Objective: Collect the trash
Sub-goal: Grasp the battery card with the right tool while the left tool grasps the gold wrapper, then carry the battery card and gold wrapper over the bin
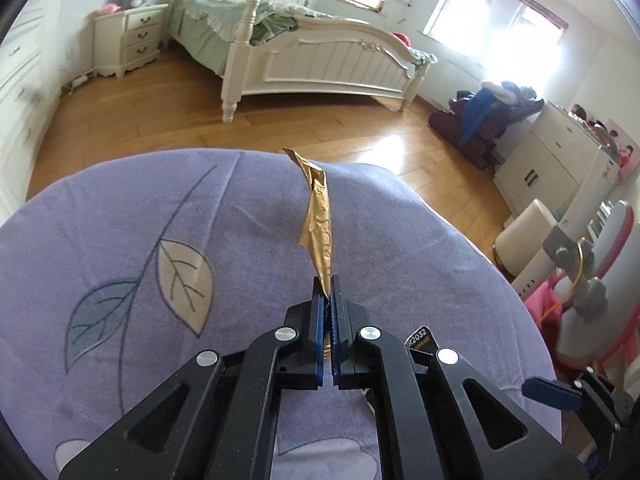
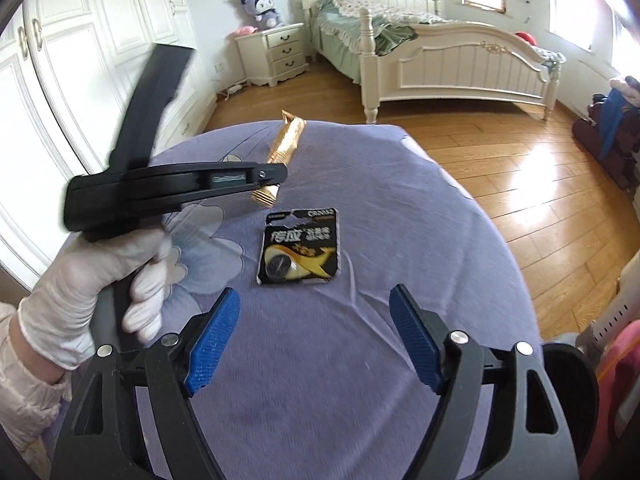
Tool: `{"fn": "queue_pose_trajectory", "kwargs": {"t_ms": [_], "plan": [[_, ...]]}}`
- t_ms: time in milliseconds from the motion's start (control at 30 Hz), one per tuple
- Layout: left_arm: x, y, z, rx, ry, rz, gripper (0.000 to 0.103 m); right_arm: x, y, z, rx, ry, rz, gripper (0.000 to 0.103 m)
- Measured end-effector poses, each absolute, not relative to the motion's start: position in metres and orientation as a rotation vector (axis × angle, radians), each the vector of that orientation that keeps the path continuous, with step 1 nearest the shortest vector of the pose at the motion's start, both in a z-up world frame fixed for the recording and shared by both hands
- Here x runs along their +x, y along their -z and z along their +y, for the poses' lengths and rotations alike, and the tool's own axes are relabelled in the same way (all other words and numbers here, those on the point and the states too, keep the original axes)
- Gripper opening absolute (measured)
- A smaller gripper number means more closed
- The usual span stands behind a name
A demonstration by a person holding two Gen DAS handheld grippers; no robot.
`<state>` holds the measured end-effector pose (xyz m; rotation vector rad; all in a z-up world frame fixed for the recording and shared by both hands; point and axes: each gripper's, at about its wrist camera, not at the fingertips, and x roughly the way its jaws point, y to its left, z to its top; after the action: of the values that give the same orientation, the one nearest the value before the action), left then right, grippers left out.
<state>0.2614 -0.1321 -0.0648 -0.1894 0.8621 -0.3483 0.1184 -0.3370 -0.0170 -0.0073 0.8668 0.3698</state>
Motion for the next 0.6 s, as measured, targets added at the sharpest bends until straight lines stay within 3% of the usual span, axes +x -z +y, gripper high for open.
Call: {"fn": "queue_pose_trajectory", "kwargs": {"t_ms": [100,300,367,400,433,600], "plan": [[0.248,0.057,-0.123,-0.171,0.345,0.833,0.004,0.142,0.024,-0.324,-0.022,-0.383,0.912,0.077],[0.215,0.038,-0.106,-0.133,0.358,0.780,0.004,0.168,0.037,-0.294,-0.118,-0.353,0.974,0.089],[0.203,0.035,-0.105,-0.134,0.367,0.771,0.004,0.165,0.038,-0.285,-0.156,-0.336,0.956,0.084],[0.198,0.034,-0.103,-0.130,0.370,0.768,0.004,0.163,0.037,-0.285,-0.150,-0.326,0.955,0.075],[0.193,0.033,-0.103,-0.125,0.372,0.762,0.004,0.161,0.034,-0.285,-0.144,-0.328,0.951,0.058],[0.168,0.031,-0.098,-0.129,0.398,0.750,0.004,0.148,0.031,-0.298,-0.050,-0.360,0.953,0.058]]}}
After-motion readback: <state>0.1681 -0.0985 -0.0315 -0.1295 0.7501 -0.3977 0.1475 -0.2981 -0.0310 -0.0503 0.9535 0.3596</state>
